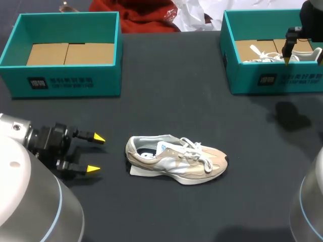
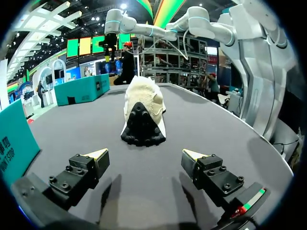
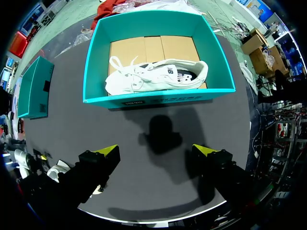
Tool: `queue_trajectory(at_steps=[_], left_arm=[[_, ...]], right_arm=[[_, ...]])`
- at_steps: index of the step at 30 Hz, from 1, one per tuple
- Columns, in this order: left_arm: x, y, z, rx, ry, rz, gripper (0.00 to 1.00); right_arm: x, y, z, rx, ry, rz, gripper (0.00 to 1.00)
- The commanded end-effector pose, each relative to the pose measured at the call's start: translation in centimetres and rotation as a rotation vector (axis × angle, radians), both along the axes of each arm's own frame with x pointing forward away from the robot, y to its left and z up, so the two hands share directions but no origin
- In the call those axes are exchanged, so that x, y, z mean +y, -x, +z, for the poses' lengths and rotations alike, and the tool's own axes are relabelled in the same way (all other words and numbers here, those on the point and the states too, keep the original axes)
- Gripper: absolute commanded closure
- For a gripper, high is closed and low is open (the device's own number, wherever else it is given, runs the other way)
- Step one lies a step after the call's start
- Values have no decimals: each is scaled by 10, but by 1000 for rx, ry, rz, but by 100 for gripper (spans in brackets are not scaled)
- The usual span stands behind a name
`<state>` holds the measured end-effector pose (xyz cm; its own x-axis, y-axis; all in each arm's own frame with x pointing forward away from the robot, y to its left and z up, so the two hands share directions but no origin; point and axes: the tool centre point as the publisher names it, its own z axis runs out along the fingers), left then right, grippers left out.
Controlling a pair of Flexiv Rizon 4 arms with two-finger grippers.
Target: Take the shoe out of the shoebox, open the shoe tongue, remove and reinsert the insole, then place the shoe into the shoebox
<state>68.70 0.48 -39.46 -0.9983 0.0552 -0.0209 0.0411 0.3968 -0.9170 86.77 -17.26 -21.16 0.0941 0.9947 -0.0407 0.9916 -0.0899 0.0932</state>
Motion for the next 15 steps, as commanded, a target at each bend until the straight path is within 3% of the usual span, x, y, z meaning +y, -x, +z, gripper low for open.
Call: queue_trajectory(at_steps=[1,15], left_arm=[[1,-2,-4,3,13,4,0],[-4,1,-3,31,57,21,0]], right_arm=[[0,1,0,-1,0,0,0],[0,1,0,-1,0,0,0]])
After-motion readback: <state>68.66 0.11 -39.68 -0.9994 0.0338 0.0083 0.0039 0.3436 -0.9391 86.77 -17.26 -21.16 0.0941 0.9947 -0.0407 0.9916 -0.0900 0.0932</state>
